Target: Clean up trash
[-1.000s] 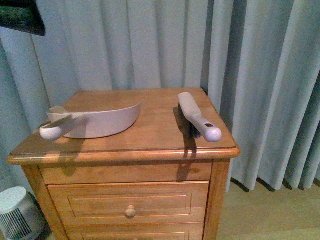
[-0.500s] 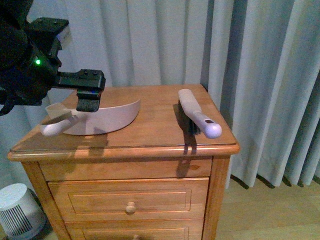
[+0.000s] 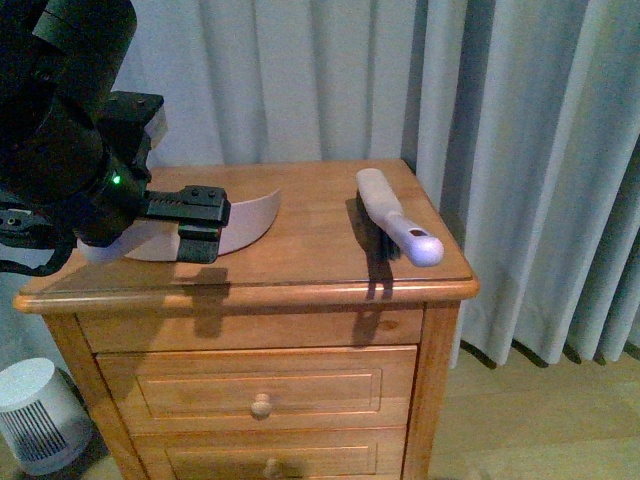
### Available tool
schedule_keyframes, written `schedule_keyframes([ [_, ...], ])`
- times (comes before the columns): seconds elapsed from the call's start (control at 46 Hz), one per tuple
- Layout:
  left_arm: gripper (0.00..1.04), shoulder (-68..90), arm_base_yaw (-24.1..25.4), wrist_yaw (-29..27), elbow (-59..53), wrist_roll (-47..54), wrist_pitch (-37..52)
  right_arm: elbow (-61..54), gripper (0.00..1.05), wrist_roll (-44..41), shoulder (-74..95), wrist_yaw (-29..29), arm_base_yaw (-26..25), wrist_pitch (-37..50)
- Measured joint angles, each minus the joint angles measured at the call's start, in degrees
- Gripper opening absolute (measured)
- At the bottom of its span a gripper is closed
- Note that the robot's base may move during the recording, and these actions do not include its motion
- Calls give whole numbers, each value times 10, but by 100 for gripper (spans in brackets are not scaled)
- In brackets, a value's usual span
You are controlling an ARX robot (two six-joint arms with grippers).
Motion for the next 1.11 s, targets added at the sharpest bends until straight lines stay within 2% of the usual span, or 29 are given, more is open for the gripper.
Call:
schedule_keyframes([
  [0.152, 96, 1, 0, -2, -3, 1, 3, 0, 97, 0, 0, 0, 0, 0],
  [0.413, 41, 1, 0, 1, -6, 3, 9, 0, 97, 0, 0, 0, 0, 0],
  [0.478, 30, 0, 0, 1, -13, 5, 20, 0, 97, 0, 0, 0, 0, 0],
  [0.739, 28, -30, 0, 3, -58, 19, 75, 0, 97, 0, 0, 0, 0, 0],
  [0.935, 28, -156, 1, -8, -179, 84, 289, 0, 97, 0, 0, 0, 0, 0],
  [1.0, 28, -196, 1, -12, -213, 103, 335, 0, 97, 0, 0, 0, 0, 0],
  [1.109, 28, -296, 10, 7, -306, 118, 444, 0, 97, 0, 0, 0, 0, 0],
])
